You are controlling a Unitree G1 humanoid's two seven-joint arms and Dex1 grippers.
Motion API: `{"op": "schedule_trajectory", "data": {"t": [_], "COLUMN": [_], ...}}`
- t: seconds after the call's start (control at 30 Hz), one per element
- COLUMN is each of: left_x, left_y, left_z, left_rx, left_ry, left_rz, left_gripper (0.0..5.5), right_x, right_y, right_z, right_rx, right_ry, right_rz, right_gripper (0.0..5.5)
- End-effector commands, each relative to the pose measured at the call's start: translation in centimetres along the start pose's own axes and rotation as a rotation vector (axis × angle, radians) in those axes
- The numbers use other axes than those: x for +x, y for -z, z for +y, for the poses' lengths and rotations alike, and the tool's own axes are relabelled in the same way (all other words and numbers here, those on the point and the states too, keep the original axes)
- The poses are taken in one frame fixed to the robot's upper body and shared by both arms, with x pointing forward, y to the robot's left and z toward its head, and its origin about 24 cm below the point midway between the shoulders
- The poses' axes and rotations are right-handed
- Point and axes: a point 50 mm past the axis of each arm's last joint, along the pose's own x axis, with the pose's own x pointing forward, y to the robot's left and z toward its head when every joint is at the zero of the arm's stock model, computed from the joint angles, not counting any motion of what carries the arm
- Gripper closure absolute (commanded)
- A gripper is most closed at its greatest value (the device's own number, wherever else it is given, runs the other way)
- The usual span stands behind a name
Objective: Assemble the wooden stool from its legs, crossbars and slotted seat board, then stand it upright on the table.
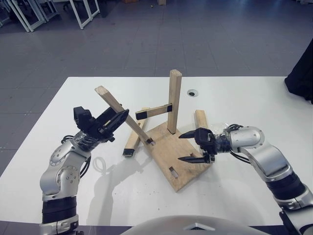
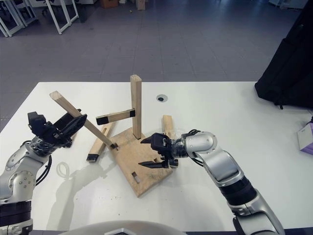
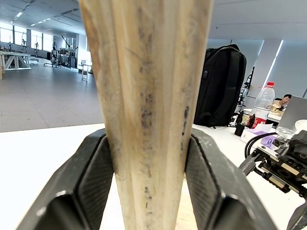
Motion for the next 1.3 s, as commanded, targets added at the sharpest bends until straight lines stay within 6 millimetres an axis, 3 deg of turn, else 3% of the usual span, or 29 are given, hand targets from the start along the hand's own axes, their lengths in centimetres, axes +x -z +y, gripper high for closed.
{"op": "schedule_trajectory", "data": {"t": [0.03,0.17,0.23,0.6,0.83,1.0,1.17,1.3], "left_x": [0.4,1.3,1.7,0.5,2.2,3.1,2.5,1.6], "left_y": [0.4,2.0,2.4,1.5,3.3,3.5,4.5,6.3], "left_z": [-0.2,-0.8,-0.3,1.2,1.0,-0.4,0.0,0.7], "left_rx": [-0.039,-0.096,-0.097,-0.029,0.037,0.093,0.073,0.034], "left_ry": [0.092,0.191,0.16,0.093,0.058,0.095,0.071,-0.001], "left_rz": [0.024,0.103,0.136,0.225,0.328,0.349,0.376,0.402], "left_gripper": [3.48,3.48,3.48,3.48,3.48,3.48,3.48,3.48], "right_x": [0.3,0.2,0.2,0.0,-0.3,-0.3,-0.2,-0.4], "right_y": [1.5,3.3,4.0,5.1,5.2,5.1,5.2,4.8], "right_z": [0.5,1.2,1.1,1.6,1.1,1.1,1.1,1.0], "right_rx": [0.03,0.117,0.132,0.217,0.243,0.242,0.243,0.204], "right_ry": [-0.039,-0.109,-0.093,-0.116,-0.111,-0.114,-0.111,-0.1], "right_rz": [0.062,0.117,0.146,0.202,0.216,0.214,0.216,0.183], "right_gripper": [1.55,1.55,1.55,1.55,1.55,1.55,1.55,1.55]}}
